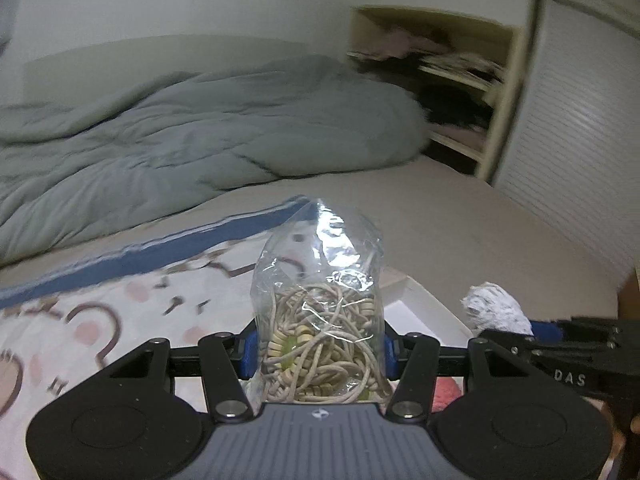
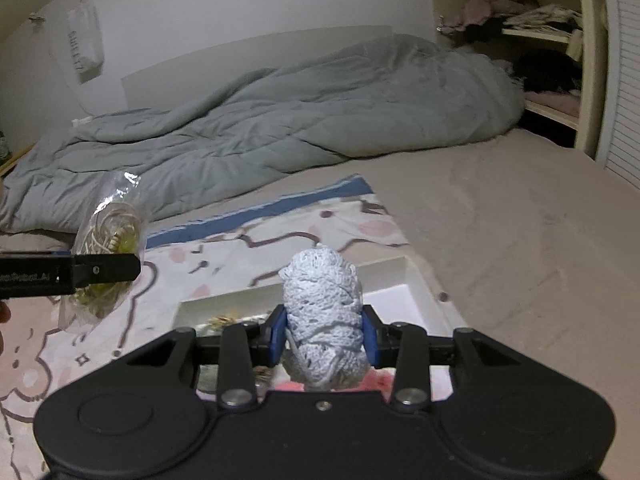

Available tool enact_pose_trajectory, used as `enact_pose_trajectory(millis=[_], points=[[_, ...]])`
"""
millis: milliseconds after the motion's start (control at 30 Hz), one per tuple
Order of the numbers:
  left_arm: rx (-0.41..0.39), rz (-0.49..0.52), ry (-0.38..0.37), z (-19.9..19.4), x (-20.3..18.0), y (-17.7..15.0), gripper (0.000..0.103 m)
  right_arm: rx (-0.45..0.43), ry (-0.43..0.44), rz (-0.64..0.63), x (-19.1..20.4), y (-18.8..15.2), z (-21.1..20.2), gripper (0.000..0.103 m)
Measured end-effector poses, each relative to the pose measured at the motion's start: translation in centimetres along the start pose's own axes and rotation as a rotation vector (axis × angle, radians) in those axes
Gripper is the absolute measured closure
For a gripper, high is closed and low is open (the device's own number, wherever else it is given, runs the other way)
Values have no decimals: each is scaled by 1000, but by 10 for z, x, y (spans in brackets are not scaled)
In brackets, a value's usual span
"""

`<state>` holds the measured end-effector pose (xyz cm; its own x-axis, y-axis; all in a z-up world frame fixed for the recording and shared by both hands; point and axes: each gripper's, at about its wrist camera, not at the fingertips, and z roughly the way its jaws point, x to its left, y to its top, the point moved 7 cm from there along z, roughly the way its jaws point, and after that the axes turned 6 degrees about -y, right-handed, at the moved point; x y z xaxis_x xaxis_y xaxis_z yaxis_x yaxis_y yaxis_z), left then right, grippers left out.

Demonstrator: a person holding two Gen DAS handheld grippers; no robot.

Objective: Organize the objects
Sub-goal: 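Lift the bag and knitted ball and carry them over the white box with both tools, then lower the bag and knitted ball into the box and open both tools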

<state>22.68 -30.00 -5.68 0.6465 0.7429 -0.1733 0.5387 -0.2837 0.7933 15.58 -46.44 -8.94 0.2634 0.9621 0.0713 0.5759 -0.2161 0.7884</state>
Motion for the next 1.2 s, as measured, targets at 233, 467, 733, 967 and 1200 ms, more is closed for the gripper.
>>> enact_pose_trajectory(millis=[233, 467, 733, 967, 1200], points=[[45, 221, -94, 36, -34, 0, 48, 35, -12, 54, -28, -7, 12, 64], [75, 394, -157, 68, -51, -3, 48, 53, -26, 71, -50, -17, 18, 64], [105, 510, -249, 105, -61, -17, 48, 122, -49, 86, -67, -38, 38, 64], [100, 531, -268, 136, -66, -24, 41, 131, -53, 47, -62, -42, 49, 64], [140, 515, -210, 154, -59, -33, 17, 173, -98, 18, -66, -48, 61, 57]])
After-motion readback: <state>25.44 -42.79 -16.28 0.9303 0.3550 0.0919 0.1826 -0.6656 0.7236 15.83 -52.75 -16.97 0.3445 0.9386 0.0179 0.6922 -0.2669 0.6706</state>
